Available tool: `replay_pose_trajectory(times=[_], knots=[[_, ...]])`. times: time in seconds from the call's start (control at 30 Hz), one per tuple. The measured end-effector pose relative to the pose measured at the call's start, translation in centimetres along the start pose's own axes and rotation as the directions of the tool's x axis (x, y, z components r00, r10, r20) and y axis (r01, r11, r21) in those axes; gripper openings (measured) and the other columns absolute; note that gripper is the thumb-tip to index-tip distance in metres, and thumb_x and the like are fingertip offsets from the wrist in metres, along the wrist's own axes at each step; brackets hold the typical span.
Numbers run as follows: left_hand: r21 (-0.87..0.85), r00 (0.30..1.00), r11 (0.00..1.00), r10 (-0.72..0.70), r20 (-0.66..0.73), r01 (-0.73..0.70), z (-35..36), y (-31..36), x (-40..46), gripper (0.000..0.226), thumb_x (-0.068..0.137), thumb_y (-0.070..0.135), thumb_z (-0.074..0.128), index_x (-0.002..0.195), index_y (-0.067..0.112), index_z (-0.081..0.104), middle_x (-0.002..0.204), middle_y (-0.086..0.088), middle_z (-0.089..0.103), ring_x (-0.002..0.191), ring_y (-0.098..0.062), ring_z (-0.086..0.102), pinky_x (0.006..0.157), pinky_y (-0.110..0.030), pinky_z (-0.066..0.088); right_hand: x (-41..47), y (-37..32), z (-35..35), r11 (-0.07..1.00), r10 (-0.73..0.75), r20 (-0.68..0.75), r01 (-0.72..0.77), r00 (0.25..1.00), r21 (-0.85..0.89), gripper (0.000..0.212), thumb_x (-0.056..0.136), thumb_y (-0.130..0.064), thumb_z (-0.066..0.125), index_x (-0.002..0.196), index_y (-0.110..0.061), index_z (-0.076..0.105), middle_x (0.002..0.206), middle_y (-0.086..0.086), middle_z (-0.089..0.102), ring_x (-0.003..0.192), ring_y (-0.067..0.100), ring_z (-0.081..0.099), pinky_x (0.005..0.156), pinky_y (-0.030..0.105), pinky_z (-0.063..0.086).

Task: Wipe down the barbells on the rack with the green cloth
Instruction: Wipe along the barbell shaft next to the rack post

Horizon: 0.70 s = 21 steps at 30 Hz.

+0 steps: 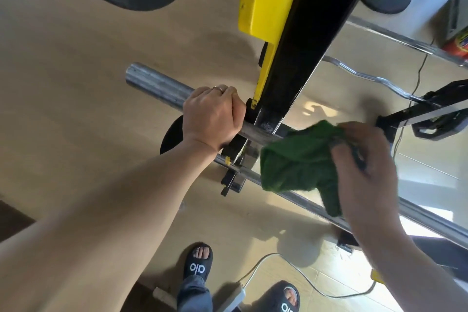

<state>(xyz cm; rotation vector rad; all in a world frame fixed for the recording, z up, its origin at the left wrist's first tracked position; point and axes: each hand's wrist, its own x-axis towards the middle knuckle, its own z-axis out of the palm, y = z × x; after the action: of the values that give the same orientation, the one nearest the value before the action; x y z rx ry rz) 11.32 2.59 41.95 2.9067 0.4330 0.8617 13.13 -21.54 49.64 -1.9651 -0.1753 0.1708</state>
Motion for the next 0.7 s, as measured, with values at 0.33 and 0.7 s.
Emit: replay_pose_trajectory(times=[0.33, 0.7], knots=[[0.015, 0.999, 1.000, 0.009, -0.038, -0.008, 0.3, -0.1, -0.2, 0.039, 0.095, 0.020, 0.038, 0.065, 0.013, 0.061, 0.055, -0.001, 0.056, 0.046, -0.016, 0.042, 0.061, -0.025, 0.033, 1.6, 2.8, 1.5, 0.699, -0.145, 0.243, 0.273, 0.959, -0.661, 0.033, 0.096, -0.047, 0.045, 0.109, -0.019, 0.057, 0.094, 0.001, 0.066, 0.099, 0.031, 0.059, 0.085, 0.042, 0.049], [-0.004, 0.999, 1.000, -0.002, -0.032, 0.002, 0.2, -0.1, -0.2, 0.042, 0.096, 0.021, 0.036, 0.066, 0.013, 0.063, 0.056, -0.002, 0.059, 0.047, -0.017, 0.048, 0.062, -0.023, 0.032, 3.2, 5.7, -1.4, 0.171, -0.582, 0.660, 0.865, 0.475, -0.471, 0.026, 0.097, -0.016, 0.062, 0.123, -0.014, 0.067, 0.120, 0.010, 0.065, 0.096, 0.027, 0.055, 0.080, 0.041, 0.054]])
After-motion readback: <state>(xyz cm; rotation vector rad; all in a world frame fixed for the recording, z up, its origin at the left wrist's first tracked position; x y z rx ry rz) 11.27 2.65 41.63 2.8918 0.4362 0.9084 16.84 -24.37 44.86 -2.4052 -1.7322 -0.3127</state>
